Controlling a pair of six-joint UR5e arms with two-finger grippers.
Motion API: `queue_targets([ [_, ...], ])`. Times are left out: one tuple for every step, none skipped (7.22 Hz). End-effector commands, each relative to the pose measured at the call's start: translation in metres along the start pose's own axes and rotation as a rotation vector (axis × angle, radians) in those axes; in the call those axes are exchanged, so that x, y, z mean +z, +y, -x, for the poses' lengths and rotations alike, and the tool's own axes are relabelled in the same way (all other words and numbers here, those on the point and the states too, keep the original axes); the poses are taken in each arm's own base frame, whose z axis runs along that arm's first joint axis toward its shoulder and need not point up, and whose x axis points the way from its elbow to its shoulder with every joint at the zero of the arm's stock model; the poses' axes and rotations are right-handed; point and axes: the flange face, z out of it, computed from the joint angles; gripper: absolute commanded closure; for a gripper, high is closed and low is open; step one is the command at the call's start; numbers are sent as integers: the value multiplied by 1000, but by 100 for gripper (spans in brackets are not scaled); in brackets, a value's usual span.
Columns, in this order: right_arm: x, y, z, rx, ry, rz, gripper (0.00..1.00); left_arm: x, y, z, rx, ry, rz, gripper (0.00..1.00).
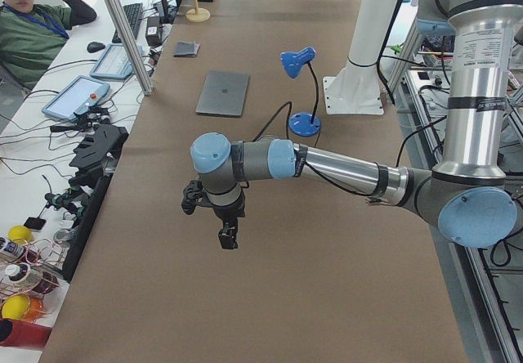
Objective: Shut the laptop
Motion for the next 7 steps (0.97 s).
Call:
queue_targets([
  [1, 0, 0, -1, -6, 1, 0, 2, 6, 0, 6, 3, -4, 0],
  [1, 0, 0, -1, -6, 1, 0, 4, 6, 0, 9, 2, -9, 0],
  [1, 0, 1, -4, -5, 1, 0, 4, 5, 1, 14, -1, -16, 0],
  [1, 0, 1, -4, -5, 1, 0, 5, 5, 2, 10, -2, -13, 0],
  [2, 0, 1, -4, -6, 3, 0, 5, 5, 2, 9, 0, -13, 0],
  [2, 0, 1, -4, -6, 3, 0, 6, 5, 3, 7, -2, -11, 0],
  [2, 0, 1, -4, -6, 3, 0, 6, 5, 3, 8, -2, -12, 0],
])
